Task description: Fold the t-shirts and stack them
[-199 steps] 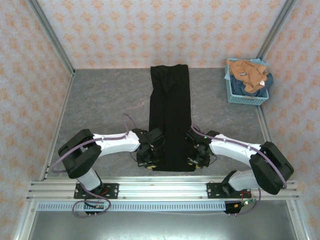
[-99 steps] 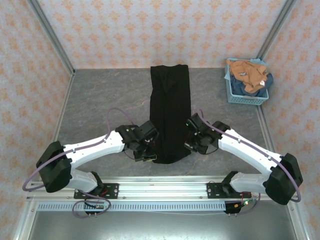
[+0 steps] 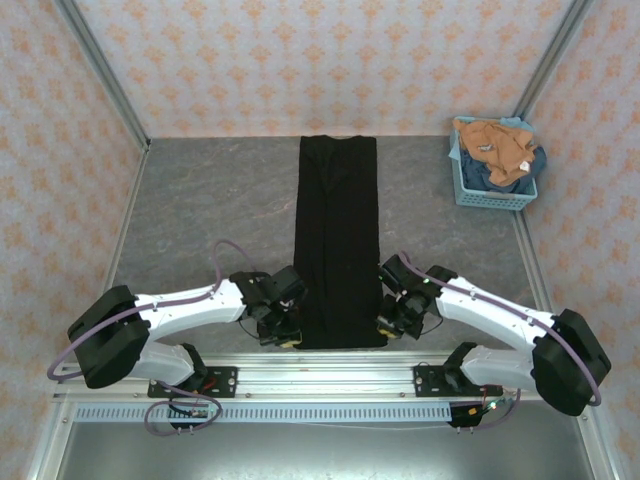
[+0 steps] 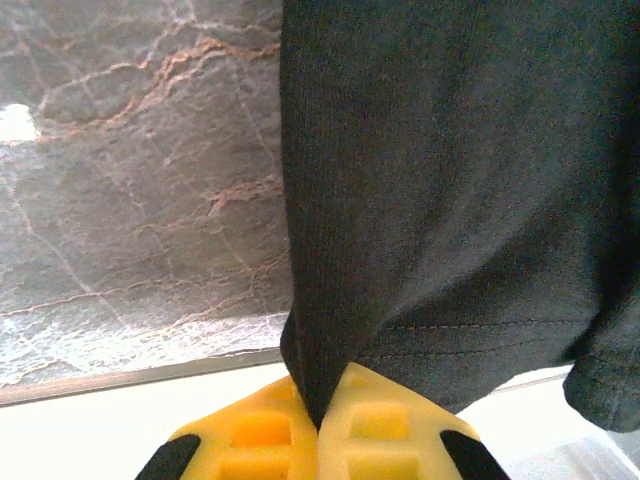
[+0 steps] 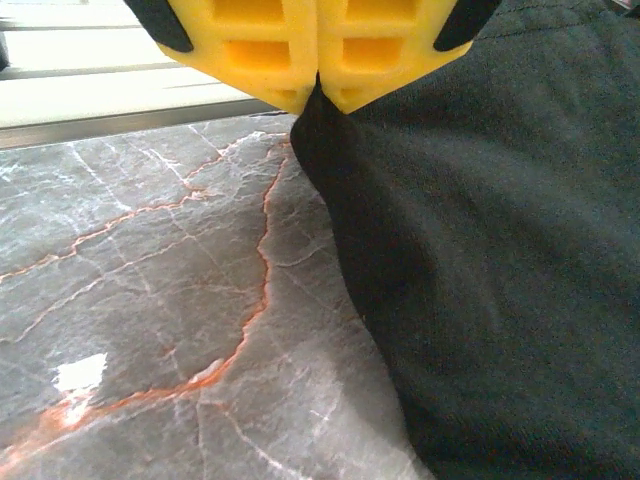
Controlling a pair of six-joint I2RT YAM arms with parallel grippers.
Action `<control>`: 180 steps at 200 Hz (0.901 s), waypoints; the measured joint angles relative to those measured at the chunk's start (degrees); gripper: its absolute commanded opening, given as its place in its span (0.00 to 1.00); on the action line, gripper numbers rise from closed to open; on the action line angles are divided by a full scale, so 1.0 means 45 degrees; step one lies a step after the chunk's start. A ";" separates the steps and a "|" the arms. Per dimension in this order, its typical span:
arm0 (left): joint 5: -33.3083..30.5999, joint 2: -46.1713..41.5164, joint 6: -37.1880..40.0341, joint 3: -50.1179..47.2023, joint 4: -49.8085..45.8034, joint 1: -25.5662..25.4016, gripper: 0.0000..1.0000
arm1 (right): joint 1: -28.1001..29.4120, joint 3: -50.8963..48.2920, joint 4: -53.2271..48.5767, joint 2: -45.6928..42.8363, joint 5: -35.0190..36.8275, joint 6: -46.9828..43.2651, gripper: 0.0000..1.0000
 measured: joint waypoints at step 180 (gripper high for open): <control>-0.1666 0.6727 0.2705 1.1259 -0.3283 0.5965 0.00 | -0.4206 1.1861 -0.1826 0.8136 0.2652 -0.3769 0.00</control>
